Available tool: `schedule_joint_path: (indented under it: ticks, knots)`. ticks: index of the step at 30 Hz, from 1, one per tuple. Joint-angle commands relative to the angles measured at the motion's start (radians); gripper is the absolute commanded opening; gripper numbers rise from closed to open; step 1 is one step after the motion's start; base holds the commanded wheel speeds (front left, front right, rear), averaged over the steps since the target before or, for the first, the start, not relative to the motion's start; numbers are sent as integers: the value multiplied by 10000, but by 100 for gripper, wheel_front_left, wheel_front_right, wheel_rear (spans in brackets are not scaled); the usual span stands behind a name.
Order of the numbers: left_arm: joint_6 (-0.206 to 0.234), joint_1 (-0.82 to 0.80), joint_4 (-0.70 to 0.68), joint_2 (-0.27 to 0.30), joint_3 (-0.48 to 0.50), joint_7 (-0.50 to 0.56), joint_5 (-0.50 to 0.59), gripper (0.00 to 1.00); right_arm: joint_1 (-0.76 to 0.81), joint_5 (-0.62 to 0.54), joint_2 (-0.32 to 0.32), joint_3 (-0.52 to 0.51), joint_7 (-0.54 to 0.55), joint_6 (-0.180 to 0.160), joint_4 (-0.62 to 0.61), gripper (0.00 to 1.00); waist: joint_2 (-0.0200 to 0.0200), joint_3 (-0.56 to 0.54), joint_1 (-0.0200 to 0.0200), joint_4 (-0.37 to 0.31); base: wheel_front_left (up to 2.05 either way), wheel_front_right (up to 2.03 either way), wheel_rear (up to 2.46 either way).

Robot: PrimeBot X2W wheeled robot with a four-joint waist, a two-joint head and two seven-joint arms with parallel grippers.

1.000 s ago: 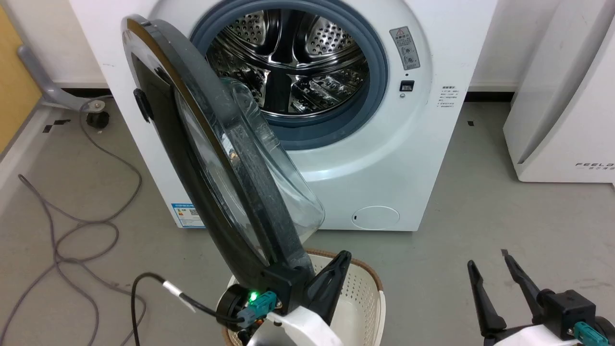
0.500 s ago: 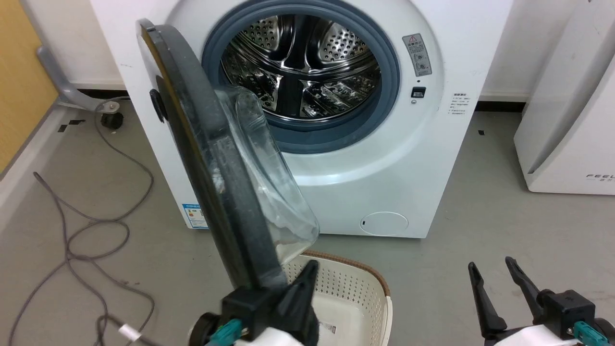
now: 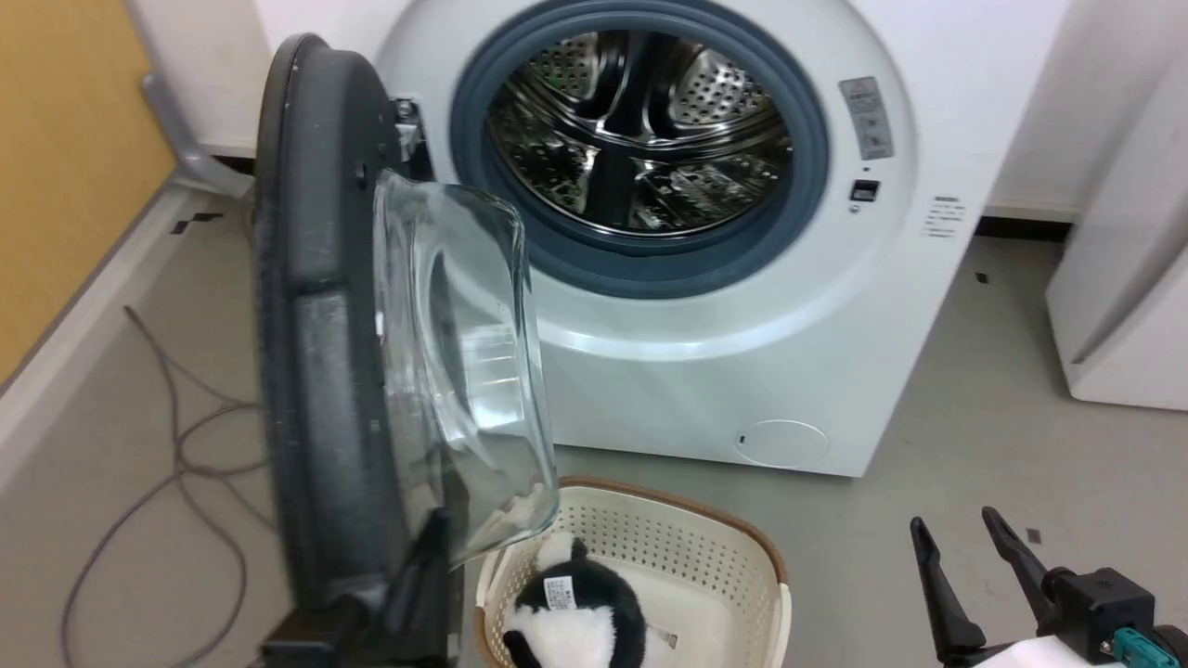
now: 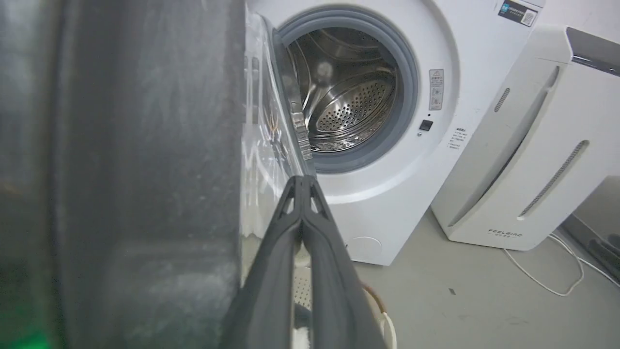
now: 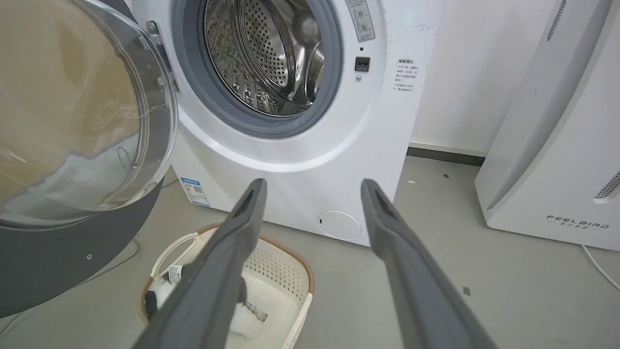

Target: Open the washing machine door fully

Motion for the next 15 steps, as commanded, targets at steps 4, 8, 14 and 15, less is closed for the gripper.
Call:
schedule_joint_path:
  ticks: [4,8,14,15]
  knots:
    - [366,420,-139,314,622,-187,-2,0,212,-209,36,-80,83,8,-146,100,0,-8,0,340,0,0,0]
    - [616,577,-113,491,1260,-424,-133,0,291,-303,36,-163,152,8,-334,100,0,-21,0,538,0,0,0]
    - [775,577,332,872,2285,-742,-409,0,431,-247,36,-184,286,8,-639,100,0,-46,0,672,0,0,0]
    - [771,525,475,942,2468,-850,-446,0,443,-244,36,-171,305,8,-688,100,0,-35,0,678,0,0,0]
